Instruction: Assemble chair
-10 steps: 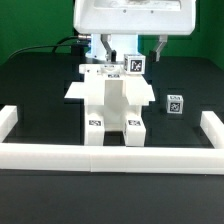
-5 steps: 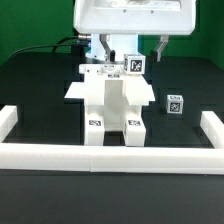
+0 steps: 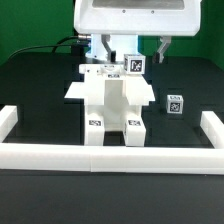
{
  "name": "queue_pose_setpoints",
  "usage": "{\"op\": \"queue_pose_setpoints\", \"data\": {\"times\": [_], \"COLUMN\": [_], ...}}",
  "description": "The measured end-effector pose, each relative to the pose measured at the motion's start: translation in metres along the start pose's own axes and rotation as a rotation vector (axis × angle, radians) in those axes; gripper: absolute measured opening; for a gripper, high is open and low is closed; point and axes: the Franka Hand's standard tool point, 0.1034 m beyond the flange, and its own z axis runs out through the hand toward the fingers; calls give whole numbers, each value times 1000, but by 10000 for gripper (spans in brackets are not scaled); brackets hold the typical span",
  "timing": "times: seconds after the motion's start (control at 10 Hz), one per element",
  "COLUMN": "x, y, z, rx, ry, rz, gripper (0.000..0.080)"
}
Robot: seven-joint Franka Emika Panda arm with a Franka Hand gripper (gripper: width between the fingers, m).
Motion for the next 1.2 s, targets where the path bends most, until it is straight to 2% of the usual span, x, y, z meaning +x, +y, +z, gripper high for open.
{"op": "queue_pose_setpoints", "data": {"times": [0.2, 0.6, 0.8, 1.0, 1.2], "x": [0, 0, 5, 7, 7], "y": [0, 0, 0, 2, 3], "z": [0, 0, 0, 1, 2], "rx": [0, 0, 3, 53, 129], "ry": [0, 3, 39, 62, 41], "rz": [0, 26, 232, 601, 904], "gripper": [281, 284, 284, 284, 284]}}
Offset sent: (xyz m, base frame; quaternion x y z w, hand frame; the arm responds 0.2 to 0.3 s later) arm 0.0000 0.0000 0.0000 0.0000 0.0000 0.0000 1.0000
